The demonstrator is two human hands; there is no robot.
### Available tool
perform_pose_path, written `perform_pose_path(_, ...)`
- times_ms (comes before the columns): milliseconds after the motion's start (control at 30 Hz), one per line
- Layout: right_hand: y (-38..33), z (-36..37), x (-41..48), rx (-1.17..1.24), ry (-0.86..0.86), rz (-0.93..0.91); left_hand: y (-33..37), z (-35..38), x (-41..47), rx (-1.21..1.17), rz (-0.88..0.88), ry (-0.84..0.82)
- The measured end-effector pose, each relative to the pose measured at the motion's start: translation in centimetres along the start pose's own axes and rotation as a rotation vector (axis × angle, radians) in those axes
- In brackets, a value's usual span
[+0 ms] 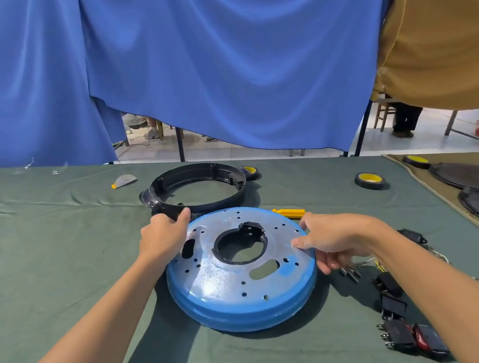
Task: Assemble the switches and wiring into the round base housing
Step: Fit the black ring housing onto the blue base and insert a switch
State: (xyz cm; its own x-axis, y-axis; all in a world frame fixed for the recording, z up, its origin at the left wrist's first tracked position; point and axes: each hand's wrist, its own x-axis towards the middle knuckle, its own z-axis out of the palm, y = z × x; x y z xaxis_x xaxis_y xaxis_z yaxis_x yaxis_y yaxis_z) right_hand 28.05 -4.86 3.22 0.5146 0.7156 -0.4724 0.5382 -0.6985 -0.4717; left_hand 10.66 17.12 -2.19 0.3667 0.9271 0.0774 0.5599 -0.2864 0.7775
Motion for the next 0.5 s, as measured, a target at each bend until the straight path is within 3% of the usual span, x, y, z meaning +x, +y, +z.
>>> perform_pose_path(167,-0.8,-0.2,1.1,-0.379,0.198,-0.06,0.9,-0.3,2.4,-0.128,-0.128,0.078)
perform_pose_path(300,-0.4,0.6,2.2,-0.398,0.348,-0.077,1.5,-0.2,3.9,-0.224,-0.215,0.082)
perform_pose_path(500,0.2,1.2,2.9,-0.358,0.388,-0.086,2.3,-0.5,4.9,-0.351,-0.393,0.085)
